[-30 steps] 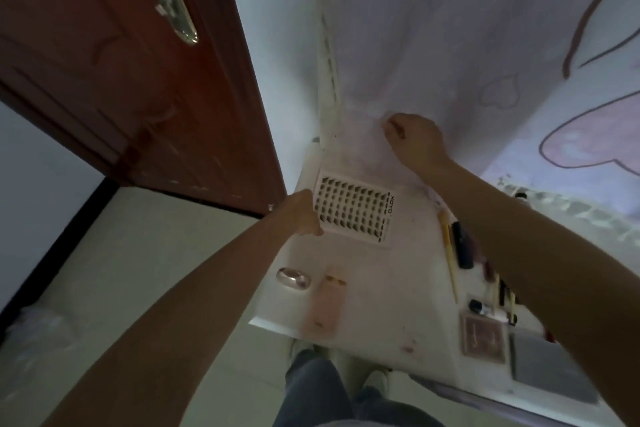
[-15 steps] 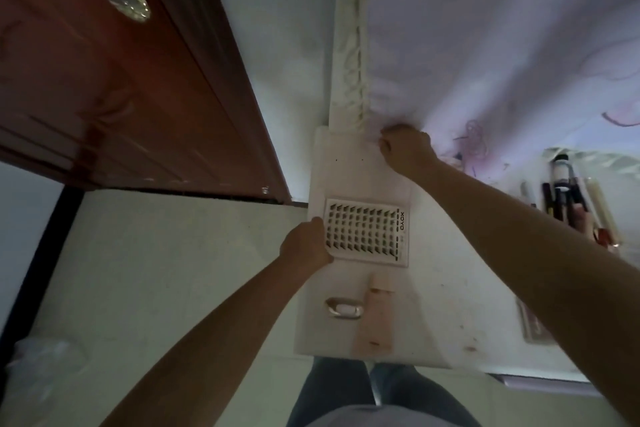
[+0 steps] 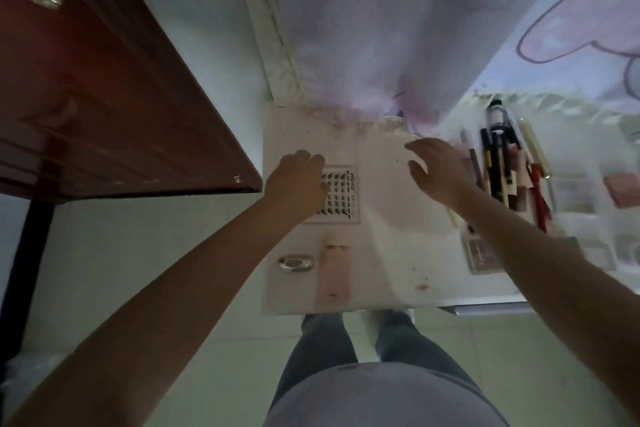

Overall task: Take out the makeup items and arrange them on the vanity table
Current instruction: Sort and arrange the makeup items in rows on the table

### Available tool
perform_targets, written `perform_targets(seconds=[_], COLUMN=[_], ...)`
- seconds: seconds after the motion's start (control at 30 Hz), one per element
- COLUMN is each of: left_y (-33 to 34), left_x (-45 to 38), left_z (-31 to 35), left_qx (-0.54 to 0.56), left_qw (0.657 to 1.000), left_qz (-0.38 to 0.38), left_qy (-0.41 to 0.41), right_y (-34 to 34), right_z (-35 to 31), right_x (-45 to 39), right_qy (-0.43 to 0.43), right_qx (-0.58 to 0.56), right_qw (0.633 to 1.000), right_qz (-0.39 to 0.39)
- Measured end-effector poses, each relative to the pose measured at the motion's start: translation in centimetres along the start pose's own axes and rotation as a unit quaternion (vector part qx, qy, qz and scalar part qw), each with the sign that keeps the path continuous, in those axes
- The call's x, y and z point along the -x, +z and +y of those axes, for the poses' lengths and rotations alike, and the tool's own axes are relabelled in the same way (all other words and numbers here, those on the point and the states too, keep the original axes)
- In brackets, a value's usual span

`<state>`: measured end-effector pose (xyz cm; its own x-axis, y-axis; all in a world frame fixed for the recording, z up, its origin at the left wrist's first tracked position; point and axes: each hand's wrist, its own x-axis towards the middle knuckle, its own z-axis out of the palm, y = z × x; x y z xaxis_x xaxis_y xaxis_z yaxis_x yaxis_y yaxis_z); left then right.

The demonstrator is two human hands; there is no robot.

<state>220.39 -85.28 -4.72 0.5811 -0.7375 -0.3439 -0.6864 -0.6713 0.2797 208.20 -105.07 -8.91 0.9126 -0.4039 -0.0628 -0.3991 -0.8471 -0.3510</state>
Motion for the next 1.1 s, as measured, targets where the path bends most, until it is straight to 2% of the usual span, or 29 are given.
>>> perform_targets(seconds=[0.13,0.23,0.33,0.47,0.57,0.83,0.9,1.0,1.1], left_y=[1.2,4.8,10.5,17.3,20.0,21.0,20.7,18.5,14.8], left_x=[-0.6,0.3,2.1,5.0,6.4,7.2,7.1,6.8,6.7], left_z=[7.3,12.4,15.5,16.7,16.8,17.1,17.2,17.3,17.4], left_qx=[-0.012,0.016,0.036,0.026,0.018,-0.014,-0.011,0.024,0.176], left_qw=[0.999,0.998,0.999,0.998,0.995,0.993,0.992,0.989,0.975], left_qz=[0.026,0.033,-0.007,-0.050,-0.043,-0.045,-0.059,-0.097,-0.092], left_qy=[0.040,0.056,0.038,-0.039,-0.088,-0.104,-0.108,-0.107,-0.103], right_y=[-2.7,-2.6,-1.2,0.4,0.6,0.1,-0.3,-2.2,-5.0], right_z=[5.0,7.9,10.2,11.9,12.2,13.1,13.4,13.3,12.8], right_x=[6.8,11.5,14.4,15.9,16.0,14.7,14.6,14.6,14.8], right_qy=[-0.019,-0.073,-0.085,-0.089,-0.099,-0.150,-0.154,-0.114,-0.054], right_qx=[0.006,0.061,0.091,0.119,0.142,0.176,0.146,0.005,-0.139], right_qw=[0.998,0.995,0.987,0.979,0.973,0.954,0.955,0.974,0.971], right_qz=[0.058,0.007,-0.098,-0.139,-0.152,-0.189,-0.205,-0.197,-0.186])
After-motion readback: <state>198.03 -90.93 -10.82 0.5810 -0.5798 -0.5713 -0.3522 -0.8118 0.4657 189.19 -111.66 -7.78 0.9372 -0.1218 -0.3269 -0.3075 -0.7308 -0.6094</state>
